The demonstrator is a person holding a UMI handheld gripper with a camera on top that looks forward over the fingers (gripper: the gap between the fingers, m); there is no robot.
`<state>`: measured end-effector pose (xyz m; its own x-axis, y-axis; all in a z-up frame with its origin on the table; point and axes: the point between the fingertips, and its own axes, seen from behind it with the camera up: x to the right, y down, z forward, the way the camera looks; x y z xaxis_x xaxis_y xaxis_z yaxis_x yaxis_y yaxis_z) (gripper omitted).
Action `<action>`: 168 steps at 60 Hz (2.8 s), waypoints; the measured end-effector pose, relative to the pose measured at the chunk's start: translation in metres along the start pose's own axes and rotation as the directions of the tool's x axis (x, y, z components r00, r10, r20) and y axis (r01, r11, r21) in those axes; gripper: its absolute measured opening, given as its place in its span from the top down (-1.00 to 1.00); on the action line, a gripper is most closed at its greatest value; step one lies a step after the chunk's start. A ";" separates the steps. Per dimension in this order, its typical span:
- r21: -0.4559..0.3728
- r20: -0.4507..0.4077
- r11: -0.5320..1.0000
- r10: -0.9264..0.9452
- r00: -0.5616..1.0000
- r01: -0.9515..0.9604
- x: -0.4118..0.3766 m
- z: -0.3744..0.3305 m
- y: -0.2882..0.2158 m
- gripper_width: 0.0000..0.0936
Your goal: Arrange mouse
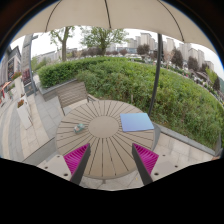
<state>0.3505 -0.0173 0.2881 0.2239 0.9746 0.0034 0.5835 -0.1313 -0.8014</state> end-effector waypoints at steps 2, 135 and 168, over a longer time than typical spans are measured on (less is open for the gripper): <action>-0.005 0.011 1.000 -0.004 1.000 0.004 -0.008 0.004 0.003 -0.82; -0.032 -0.013 0.998 0.058 0.998 -0.058 -0.281 0.455 0.010 0.18; 0.157 -0.128 0.987 0.044 0.991 -0.024 0.068 0.436 -0.162 0.17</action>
<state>-0.0691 0.1491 0.1575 0.3473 0.9367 0.0443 0.4485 -0.1244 -0.8851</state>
